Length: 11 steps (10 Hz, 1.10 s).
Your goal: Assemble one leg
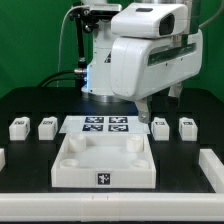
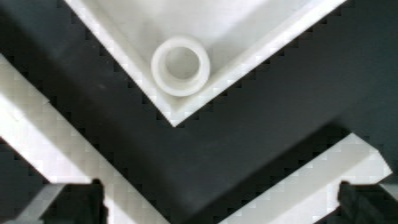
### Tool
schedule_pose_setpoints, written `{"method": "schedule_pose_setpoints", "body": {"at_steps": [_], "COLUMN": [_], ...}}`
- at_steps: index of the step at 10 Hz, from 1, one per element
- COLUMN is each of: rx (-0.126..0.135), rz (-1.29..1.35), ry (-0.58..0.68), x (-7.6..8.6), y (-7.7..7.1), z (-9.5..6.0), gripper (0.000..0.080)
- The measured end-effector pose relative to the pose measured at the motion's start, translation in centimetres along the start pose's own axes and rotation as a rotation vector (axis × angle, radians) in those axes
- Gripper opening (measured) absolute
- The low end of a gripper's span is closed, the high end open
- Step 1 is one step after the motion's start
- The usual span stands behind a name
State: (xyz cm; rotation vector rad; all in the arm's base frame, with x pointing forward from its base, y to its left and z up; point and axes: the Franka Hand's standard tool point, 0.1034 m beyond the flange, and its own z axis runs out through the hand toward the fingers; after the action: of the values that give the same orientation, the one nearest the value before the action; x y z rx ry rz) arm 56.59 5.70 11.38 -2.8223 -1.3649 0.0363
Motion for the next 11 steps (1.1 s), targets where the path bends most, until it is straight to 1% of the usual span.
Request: {"method": "schedule_pose_setpoints", "body": {"at_steps": [1,2,3,5,6,7,8,9,10,11], "rx": [0.0,0.0,0.002,0.007,0.001,0.007,0.021,0.025,0.036,0.037], "rz": [-0.037,-0.069,-0.126,-0.411,-0.542,-0.604,-0.72,-0.719,-0.712,-0.706], "ry": [0.0,0.001,-0.006,-0.01,-0.002,0.002,0.004,0.009,0.012,0.018], "x": [0.0,-0.8,-2.8,-7.0,-9.2,-10.9,-12.5,-13.5,-13.8,-13.8], "y": [0.0,-0.1,-0.7,-3.7,-4.9,-5.8,-6.3,-6.5,-6.7,-6.4], "z": [0.0,0.0,0.1,1.7,3.1,4.8,6.1,7.3,8.5,9.5], "gripper": [0.065,0.065,0.065,0.065,0.065,0.065,0.065,0.065,0.065,0.065]}}
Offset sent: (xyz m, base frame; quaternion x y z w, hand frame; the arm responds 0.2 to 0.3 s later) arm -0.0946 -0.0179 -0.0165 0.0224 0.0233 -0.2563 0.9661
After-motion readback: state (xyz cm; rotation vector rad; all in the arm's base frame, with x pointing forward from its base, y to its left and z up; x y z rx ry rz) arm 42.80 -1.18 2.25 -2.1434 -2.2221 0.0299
